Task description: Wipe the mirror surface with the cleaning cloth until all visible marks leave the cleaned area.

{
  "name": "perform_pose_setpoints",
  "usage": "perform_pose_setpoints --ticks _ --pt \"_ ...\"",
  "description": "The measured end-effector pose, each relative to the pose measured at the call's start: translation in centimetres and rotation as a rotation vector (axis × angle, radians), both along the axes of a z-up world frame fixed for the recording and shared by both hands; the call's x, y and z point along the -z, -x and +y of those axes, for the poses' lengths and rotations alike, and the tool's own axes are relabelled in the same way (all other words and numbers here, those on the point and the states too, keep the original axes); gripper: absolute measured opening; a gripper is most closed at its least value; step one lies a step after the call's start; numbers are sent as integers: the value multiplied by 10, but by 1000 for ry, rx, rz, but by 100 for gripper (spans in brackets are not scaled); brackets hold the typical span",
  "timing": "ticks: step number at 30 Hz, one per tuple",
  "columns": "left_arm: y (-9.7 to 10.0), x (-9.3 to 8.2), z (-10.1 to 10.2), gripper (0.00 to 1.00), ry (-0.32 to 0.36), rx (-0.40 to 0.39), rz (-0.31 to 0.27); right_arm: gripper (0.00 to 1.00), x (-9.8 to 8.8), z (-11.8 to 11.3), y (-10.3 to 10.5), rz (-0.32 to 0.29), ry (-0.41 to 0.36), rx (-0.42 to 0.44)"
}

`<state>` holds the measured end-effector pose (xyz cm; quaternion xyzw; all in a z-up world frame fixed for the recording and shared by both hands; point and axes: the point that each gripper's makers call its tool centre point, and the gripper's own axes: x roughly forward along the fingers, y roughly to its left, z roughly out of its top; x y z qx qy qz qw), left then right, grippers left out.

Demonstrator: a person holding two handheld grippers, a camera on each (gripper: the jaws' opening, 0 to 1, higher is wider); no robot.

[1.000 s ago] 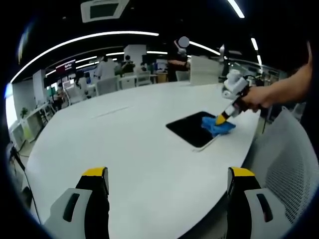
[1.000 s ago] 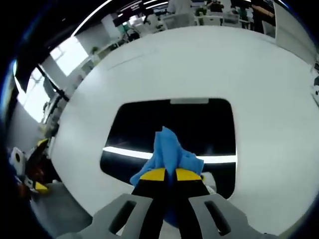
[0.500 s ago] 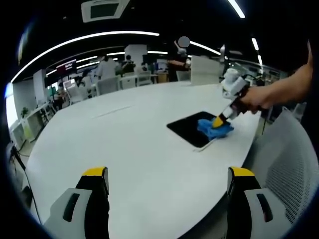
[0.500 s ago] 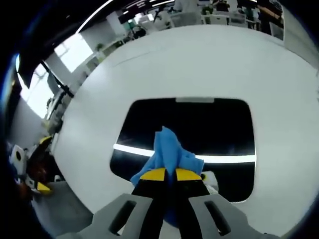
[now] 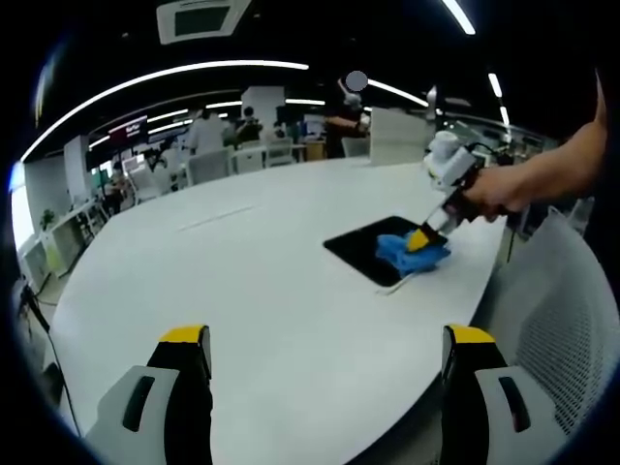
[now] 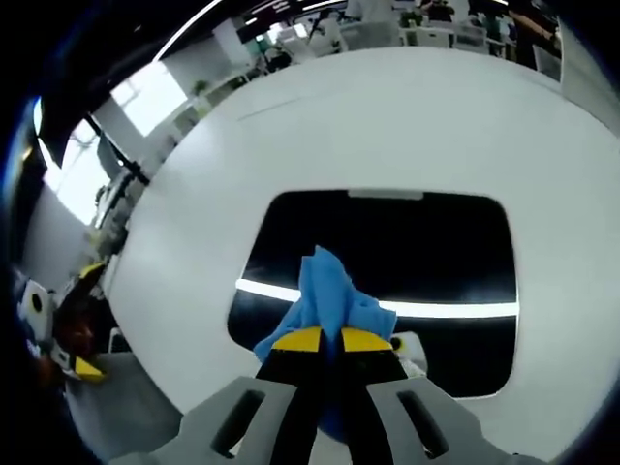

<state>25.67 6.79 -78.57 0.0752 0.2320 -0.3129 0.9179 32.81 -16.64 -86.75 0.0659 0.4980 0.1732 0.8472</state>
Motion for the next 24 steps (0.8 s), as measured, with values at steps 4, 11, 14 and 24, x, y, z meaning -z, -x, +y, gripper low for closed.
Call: perform_pose_setpoints --ticks 4,11,14,24 --pt "0 1 0 99 -3 2 3 0 0 4 -1 3 -9 -1" --pt "0 1 0 99 -5 3 5 0 0 11 -1 3 -16 -12" --pt "0 2 0 99 -6 3 6 0 0 15 -2 2 -17 -18" --pt "0 2 0 99 -8 3 8 0 -1 25 -3 8 -41 -15"
